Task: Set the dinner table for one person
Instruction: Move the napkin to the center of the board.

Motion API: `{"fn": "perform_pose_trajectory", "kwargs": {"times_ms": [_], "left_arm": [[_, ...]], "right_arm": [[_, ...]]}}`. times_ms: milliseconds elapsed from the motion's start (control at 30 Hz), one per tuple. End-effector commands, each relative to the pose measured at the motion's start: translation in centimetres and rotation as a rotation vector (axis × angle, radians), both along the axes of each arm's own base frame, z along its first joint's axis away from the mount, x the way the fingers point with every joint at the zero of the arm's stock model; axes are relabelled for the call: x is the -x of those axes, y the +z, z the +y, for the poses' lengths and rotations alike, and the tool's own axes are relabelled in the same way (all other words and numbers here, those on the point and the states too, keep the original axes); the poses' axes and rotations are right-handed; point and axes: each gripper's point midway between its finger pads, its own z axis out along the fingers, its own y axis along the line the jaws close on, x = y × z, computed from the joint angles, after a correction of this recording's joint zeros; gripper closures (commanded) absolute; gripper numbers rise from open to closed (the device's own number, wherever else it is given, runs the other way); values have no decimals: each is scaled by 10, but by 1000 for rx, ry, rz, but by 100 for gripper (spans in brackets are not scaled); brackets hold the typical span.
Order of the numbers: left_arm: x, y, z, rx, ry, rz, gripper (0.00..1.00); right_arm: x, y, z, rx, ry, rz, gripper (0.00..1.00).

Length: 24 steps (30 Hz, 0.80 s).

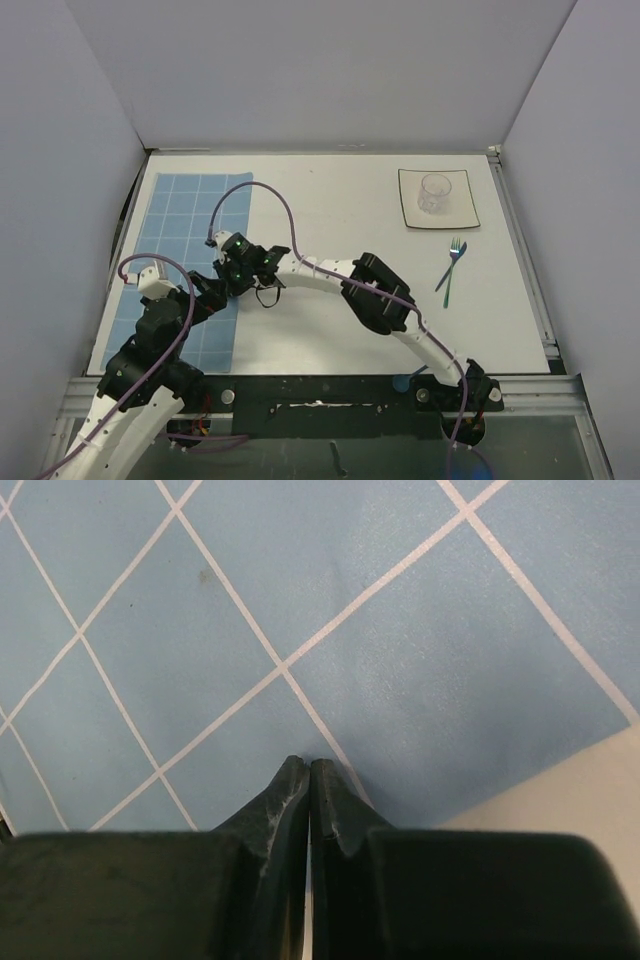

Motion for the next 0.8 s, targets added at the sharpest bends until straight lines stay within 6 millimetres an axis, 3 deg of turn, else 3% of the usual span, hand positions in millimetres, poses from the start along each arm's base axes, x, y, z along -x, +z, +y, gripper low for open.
{"fn": "perform_pose_trajectory", "kwargs": {"times_ms": [0,267,433,600,767], "left_arm": [[-5,21,0,19,5,-60,3],[-11,17,-8,23,-11,-43,3],[-14,15,-12,35,-22,-45,3],[-16,15,-16,39,-30,-38,3],[-17,13,-17,42,-33,-37,3]], "right_arm": [[-9,-36,-63,225,-123,-46,100],[-36,-48,-163,368,-302,-23,100],[-41,-54,-206,393,-364,0,100],[-46,-46,-201,372,-360,-9,100],[-52,-22,-160,305,-309,-31,100]]}}
